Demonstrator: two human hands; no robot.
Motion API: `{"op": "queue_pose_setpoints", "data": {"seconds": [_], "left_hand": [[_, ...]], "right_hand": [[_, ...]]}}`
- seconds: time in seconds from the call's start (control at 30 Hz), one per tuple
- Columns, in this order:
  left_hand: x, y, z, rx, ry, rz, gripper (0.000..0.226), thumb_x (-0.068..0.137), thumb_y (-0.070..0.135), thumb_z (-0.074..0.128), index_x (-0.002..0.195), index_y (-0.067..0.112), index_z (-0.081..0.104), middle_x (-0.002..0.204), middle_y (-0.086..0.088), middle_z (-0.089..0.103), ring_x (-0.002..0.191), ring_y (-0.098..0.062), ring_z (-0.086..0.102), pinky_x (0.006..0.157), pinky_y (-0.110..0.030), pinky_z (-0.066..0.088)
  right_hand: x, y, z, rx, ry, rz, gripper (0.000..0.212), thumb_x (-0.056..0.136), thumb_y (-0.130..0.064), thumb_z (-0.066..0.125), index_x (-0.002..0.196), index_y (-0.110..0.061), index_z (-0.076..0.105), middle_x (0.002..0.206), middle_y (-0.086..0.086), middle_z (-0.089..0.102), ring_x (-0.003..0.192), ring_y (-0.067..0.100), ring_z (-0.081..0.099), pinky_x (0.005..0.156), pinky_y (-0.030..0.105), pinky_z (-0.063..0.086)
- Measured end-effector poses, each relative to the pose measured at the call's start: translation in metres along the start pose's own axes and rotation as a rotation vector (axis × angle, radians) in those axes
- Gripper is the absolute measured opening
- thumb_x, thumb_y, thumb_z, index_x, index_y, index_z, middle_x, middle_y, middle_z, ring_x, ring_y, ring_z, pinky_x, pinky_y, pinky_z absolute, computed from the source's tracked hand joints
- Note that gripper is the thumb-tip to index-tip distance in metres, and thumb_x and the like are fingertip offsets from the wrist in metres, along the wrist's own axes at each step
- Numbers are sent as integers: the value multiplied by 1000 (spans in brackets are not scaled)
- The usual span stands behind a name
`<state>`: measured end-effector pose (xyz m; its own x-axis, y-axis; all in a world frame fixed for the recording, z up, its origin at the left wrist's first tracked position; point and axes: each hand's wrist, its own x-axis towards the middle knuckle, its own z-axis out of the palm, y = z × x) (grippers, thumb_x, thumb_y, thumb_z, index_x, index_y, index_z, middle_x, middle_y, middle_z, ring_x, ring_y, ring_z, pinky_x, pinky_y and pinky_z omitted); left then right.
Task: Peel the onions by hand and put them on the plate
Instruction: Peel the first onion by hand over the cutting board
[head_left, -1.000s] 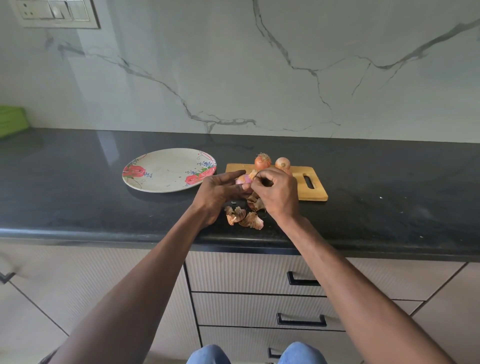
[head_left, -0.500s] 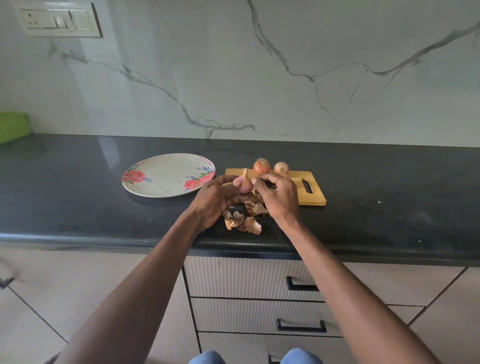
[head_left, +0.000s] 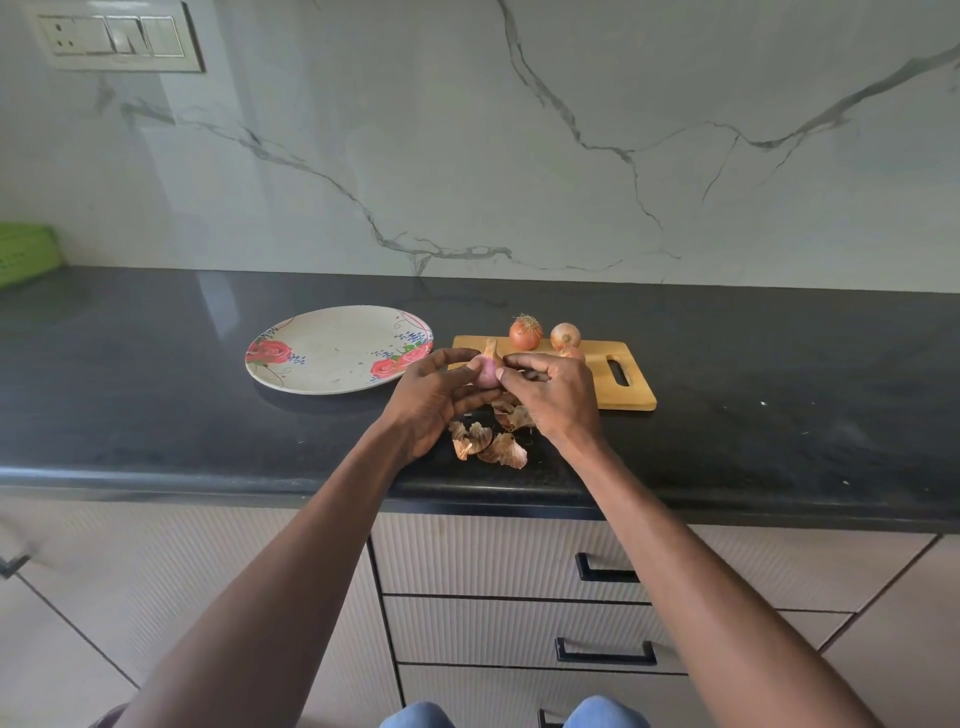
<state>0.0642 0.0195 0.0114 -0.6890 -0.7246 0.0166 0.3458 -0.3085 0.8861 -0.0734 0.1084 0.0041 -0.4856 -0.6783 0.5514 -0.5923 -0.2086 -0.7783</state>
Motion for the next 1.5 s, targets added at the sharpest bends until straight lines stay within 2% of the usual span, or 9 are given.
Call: {"op": "queue_pose_setpoints", "data": {"seconds": [0.17,0.33,0.47,0.63,0.87,1.07,1.23,1.37,1.5], "left_hand": [[-1,0,1,51,7,16,25,94,0,62,117,-2,54,94,-16,76,86,-24,76,79,-35,63],[-2,-1,2,66,10,30,21,94,-2,61,113,-1,54,90,-16,76,82,-24,76,77,-35,64],[-1,-1,1,92,16,31,17,94,0,62,110,-2,56,91,-15,76,84,-26,76,80,-37,63],[-2,-1,1,87,18,29,22,94,1,63,114,-3,55,92,-17,76,86,-27,76,81,-39,63],[-3,-2,1,133,12,35,33,92,1,65,122,-5,52,94,-20,75,87,-30,76,88,-46,59],[-3,-2,1,104,19,34,31,94,1,63,122,-7,53,95,-19,75,86,-29,76,78,-38,64],[-1,-1,1,49,29,36,22,95,2,61,115,-3,55,97,-18,75,89,-27,76,74,-33,63],[0,-4,-1,35,39,67,23,96,0,60,119,-3,53,96,-16,76,91,-29,75,80,-36,63],[-1,-4,1,55,21,78,28,94,0,63,119,-2,52,96,-15,76,92,-28,75,87,-39,61]], "right_hand": [[0,1,1,-8,16,5,21,82,-15,79,100,-3,77,92,0,76,80,-3,68,73,10,52],[1,2,0,22,7,30,18,81,-13,80,93,-1,78,87,3,77,80,7,71,78,21,56],[1,0,0,28,30,34,9,81,-7,78,87,0,78,77,-4,73,65,-5,65,62,7,47],[0,0,0,21,13,45,10,84,-14,76,87,-5,80,78,-4,75,72,0,68,63,8,47],[1,0,-1,18,7,53,11,82,-11,78,87,-1,79,81,3,76,66,-9,63,62,5,45],[4,1,1,15,26,74,9,79,-11,80,76,-2,78,69,-5,71,61,-4,63,57,8,46],[5,6,2,-4,50,110,11,86,-16,71,84,-11,80,77,-9,74,79,6,68,77,24,54],[4,3,-1,33,-7,83,13,84,-16,77,95,-9,80,88,-4,76,83,6,70,78,19,55],[5,5,0,-31,12,36,7,83,-7,77,90,-6,79,85,-1,76,81,10,70,77,21,56]]}}
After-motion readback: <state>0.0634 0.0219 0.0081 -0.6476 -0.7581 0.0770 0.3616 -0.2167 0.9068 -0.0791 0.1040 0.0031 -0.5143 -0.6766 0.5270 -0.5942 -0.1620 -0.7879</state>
